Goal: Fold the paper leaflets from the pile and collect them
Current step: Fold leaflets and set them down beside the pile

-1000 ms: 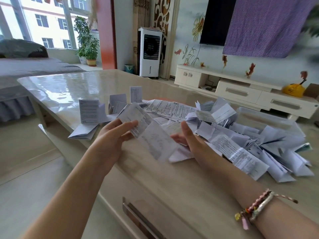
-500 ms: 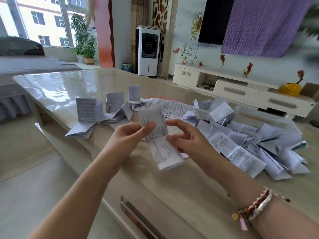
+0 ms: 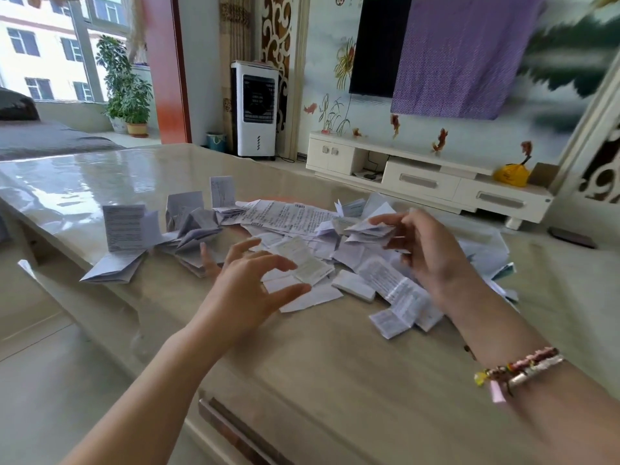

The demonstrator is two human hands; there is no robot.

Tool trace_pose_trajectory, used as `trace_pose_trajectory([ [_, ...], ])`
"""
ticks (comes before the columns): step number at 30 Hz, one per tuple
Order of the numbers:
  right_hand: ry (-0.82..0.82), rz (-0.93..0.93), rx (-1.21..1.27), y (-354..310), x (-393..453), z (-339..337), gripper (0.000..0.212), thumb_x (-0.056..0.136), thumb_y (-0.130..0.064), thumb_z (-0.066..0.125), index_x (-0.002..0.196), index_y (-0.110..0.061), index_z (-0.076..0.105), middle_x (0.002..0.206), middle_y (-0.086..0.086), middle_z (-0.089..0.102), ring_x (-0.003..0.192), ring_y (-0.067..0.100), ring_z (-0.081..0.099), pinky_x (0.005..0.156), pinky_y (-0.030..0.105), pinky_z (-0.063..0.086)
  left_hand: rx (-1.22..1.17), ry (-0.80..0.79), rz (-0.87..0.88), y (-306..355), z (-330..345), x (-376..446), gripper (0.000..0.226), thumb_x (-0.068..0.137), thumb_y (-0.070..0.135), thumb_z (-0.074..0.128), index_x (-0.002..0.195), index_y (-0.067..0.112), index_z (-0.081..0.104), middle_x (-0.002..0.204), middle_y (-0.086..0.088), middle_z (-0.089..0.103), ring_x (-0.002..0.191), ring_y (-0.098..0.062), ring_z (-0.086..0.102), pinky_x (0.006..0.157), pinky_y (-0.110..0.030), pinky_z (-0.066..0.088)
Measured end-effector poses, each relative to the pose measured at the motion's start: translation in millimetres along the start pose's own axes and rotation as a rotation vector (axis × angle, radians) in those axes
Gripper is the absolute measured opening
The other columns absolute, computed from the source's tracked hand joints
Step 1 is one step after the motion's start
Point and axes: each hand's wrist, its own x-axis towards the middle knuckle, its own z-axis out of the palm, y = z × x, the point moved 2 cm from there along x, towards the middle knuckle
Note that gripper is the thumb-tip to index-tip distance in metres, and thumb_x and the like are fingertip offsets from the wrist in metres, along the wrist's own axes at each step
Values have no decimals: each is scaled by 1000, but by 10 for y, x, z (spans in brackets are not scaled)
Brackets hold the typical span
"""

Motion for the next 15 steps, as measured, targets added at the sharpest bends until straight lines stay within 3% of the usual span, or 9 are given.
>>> trace_pose_trajectory([
  [1, 31, 16, -28, -19, -17, -116, 39, 95, -27, 39, 86, -20, 77, 87, -1, 72, 72, 7, 57, 62, 26, 31, 38, -5, 22, 26, 39, 11, 64, 58, 85, 42, 100, 44, 67, 108, 33, 49, 138, -3, 22, 114, -55, -15],
  [3, 126, 25, -63, -42, -74, -376, 30, 95, -28, 46, 87, -20, 75, 84, -3, 71, 74, 8, 58, 63, 24, 33, 50, -30, 81, 77, 136, 48, 75, 58, 94, 31, 105, 45, 64, 115, 33, 50, 140, -5, 22, 116, -58, -8],
  [6, 273, 7, -63, 1, -156, -809, 26, 95, -24, 49, 85, -22, 72, 83, -4, 69, 72, 7, 58, 64, 24, 34, 123, -78, 112, 178, 256, 105, 62, 70, 79, 48, 118, 43, 59, 133, 25, 48, 141, -7, 21, 117, -46, -11],
  [8, 347, 16, -67, 84, -181, -1056, 26, 97, -23, 46, 88, -22, 71, 86, -4, 68, 74, 7, 57, 63, 25, 34, 113, -87, 100, 202, 323, 142, 57, 75, 68, 58, 125, 40, 56, 139, 19, 46, 140, -10, 24, 119, -46, -3],
  [11, 459, 40, -44, 245, -193, -1370, 27, 96, -24, 45, 83, -24, 69, 85, -6, 66, 77, 9, 56, 63, 28, 31, 96, -90, 64, 251, 428, 177, 62, 77, 65, 61, 131, 38, 51, 144, 13, 43, 138, -17, 29, 117, -46, 11],
  [15, 604, 94, 4, 477, -201, -1624, 24, 93, -15, 47, 74, -21, 61, 75, -3, 59, 68, 9, 53, 57, 23, 30, 179, -157, -5, 262, 534, 239, 69, 79, 67, 58, 139, 38, 41, 151, 10, 35, 140, -21, 28, 117, -47, 15],
])
